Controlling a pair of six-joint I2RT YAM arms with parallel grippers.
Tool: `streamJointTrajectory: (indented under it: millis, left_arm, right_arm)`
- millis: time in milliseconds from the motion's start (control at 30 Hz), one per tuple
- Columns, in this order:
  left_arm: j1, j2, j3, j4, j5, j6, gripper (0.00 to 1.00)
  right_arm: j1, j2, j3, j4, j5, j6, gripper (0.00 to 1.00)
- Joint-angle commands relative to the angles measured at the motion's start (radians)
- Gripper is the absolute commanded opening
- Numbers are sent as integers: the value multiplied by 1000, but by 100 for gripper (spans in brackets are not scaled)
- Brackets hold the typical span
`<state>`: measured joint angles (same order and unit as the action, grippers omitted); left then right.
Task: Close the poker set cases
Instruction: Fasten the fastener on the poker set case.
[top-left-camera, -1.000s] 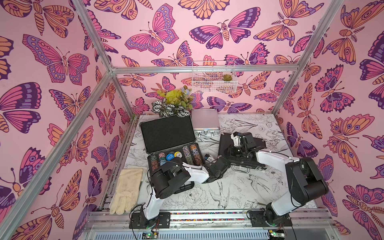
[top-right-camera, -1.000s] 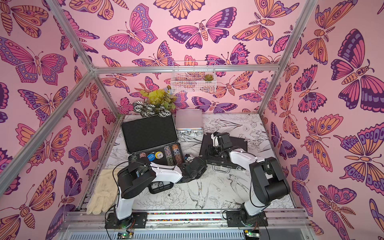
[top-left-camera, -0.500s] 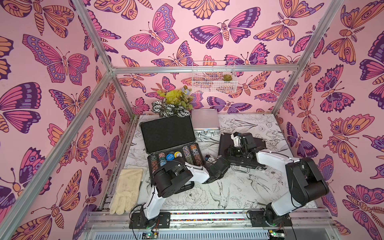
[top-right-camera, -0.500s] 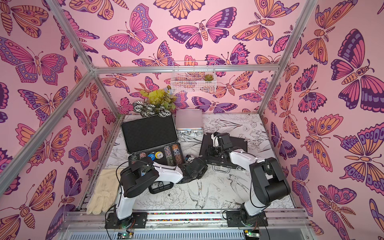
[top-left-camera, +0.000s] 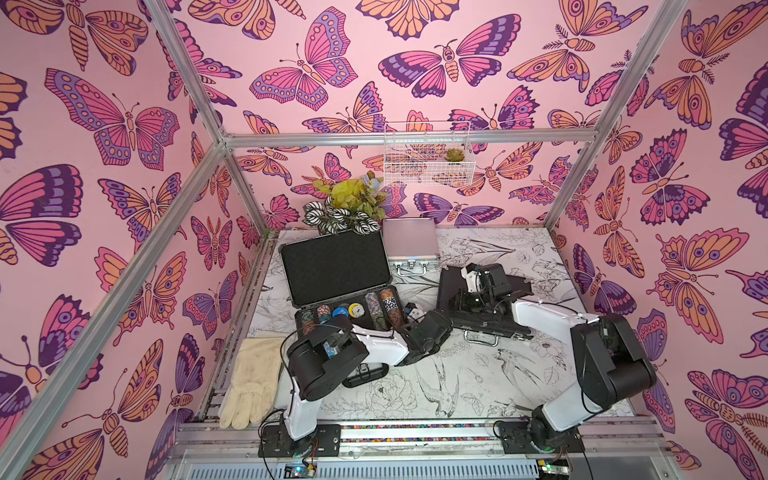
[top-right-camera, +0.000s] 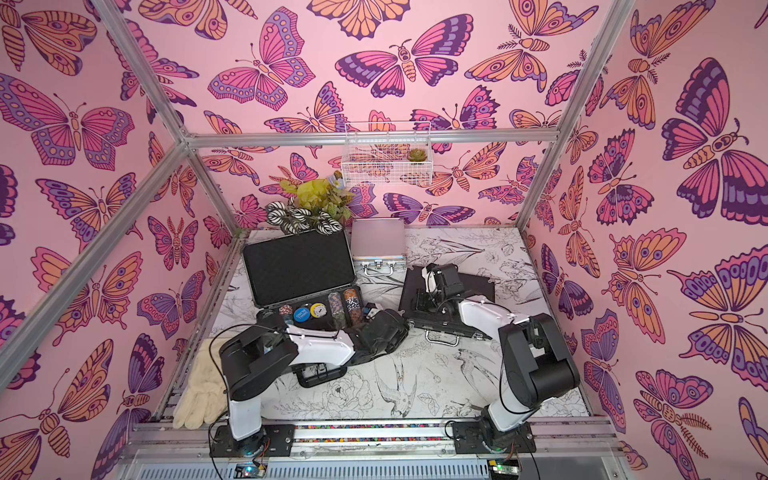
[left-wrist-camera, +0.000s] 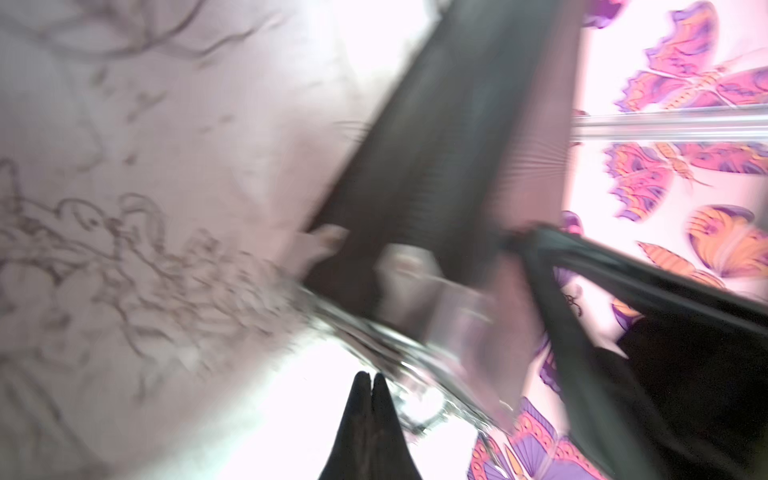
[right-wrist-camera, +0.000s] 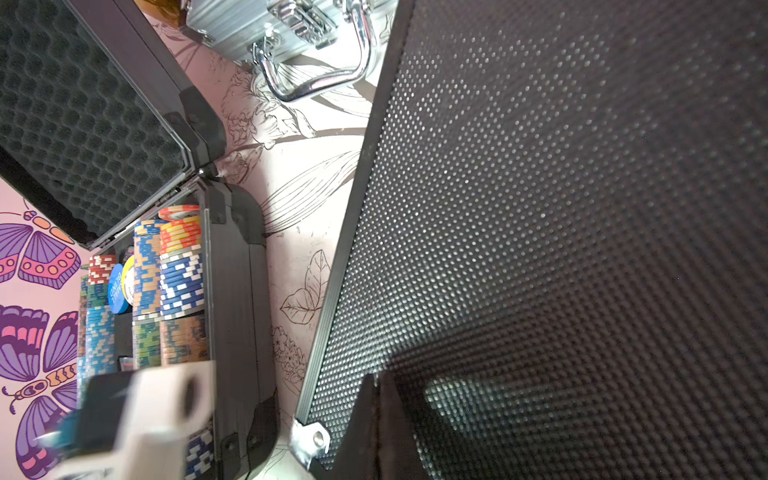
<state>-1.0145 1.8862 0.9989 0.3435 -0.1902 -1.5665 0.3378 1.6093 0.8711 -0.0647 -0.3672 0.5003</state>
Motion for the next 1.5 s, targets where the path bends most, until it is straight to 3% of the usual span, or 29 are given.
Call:
streamJointTrajectory:
  millis: [0,333,567,967,1467]
  left_arm:
    - [9,-75,1,-43,-14,148,1]
    - [118,-10,228,-275,230,605,22]
    - [130,78,421,-510,227,896,45]
    - [142,168,438,-544,177,958,45]
    - [145,47,356,-551,66,1019,56]
  right_arm:
    - [-5,65,-60,-297,55,-6,9]
    - [-78,-27,-74,-349,43,-17,9]
    - [-109,-122,-92,-375,42,2,13]
    - [-152,-215,-87,-461,48,12,14]
    - [-153,-225,-69,-522,98,23,17]
